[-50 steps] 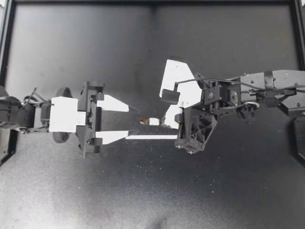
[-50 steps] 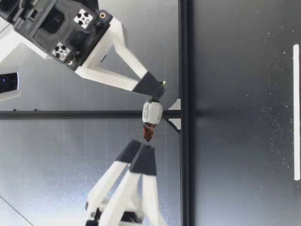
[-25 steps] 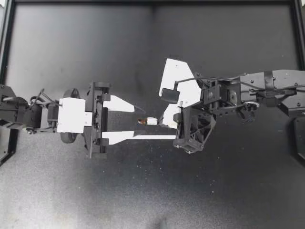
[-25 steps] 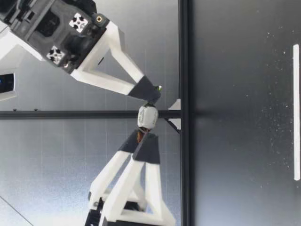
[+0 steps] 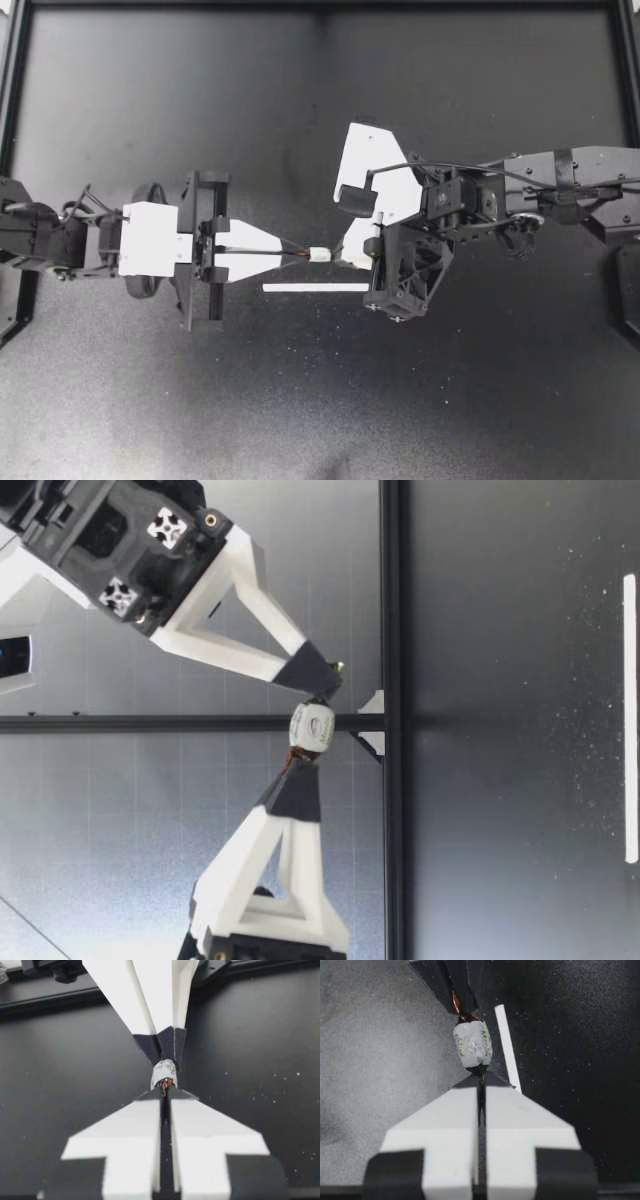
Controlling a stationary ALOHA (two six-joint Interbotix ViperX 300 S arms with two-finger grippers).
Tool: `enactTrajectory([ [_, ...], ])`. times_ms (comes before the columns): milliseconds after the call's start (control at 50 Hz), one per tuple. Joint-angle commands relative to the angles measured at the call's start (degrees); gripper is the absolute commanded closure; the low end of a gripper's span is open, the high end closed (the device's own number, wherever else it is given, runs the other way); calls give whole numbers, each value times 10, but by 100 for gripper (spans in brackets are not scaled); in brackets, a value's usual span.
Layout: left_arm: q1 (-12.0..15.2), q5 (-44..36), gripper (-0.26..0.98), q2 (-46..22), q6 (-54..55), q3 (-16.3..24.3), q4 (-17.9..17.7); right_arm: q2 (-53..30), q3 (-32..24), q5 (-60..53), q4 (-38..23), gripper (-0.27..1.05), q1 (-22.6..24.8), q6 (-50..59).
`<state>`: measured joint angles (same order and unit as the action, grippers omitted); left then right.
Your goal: Pick up the candy and unwrap it.
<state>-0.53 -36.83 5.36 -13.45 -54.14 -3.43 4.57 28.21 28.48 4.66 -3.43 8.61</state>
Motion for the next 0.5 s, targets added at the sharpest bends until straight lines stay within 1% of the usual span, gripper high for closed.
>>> enactTrajectory([
  [0, 3, -3, 90, 17, 2, 0, -2, 15, -4, -5, 2, 94, 3, 1],
  [80, 3, -3, 90, 25, 4, -11, -4, 23, 9, -5, 2, 94, 3, 1],
  [220, 2, -3, 90, 40, 4, -26, -20, 49, 42, -12, 3, 94, 3, 7],
  [360, 2, -3, 90, 40, 4, -22, -20, 66, 62, -51, 4, 95, 3, 21],
  [480, 3, -4, 90, 33, 4, -14, -20, 63, 64, -66, 3, 95, 3, 21],
])
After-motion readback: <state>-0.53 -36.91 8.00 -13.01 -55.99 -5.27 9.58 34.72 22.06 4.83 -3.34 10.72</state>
